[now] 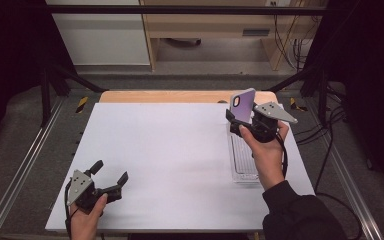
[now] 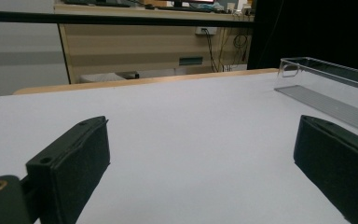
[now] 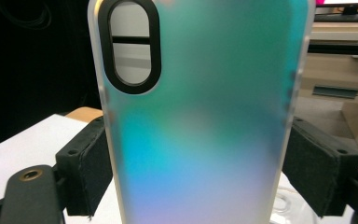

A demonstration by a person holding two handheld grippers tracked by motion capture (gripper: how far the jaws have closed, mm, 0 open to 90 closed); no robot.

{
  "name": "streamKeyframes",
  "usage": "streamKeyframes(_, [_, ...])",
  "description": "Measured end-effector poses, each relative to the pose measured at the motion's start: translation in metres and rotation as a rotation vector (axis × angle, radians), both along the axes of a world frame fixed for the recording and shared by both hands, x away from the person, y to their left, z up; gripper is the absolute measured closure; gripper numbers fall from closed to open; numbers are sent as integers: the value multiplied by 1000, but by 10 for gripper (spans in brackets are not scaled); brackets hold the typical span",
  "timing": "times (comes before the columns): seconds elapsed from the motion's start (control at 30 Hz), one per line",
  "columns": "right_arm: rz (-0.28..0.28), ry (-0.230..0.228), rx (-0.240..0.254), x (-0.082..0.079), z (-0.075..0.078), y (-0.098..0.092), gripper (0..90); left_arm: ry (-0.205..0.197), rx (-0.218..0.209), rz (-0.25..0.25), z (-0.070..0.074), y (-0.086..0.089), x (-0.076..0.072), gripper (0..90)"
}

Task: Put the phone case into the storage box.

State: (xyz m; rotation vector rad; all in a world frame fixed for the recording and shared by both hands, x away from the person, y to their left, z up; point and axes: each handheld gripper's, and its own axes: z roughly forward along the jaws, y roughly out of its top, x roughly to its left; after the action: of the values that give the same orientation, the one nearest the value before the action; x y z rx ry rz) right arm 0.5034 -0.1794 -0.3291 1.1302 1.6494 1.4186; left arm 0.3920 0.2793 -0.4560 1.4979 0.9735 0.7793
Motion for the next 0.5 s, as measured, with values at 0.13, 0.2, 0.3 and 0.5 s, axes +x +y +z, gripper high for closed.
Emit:
streamKeyframes(0.13, [-28, 0, -1, 6, 3, -6, 174, 2, -18, 17, -2, 5, 0, 32])
streamKeyframes(0.2, [-45, 3, 7, 8, 4, -9, 174, 5, -27, 11, -2, 4, 1, 32])
streamKeyframes(0.3, [-71, 0, 10, 13, 5, -14, 174, 4, -25, 15, -2, 3, 2, 32])
streamKeyframes(0.5, [-141, 2, 34, 27, 1, -24, 174, 8, -20, 9, -3, 1, 2, 32])
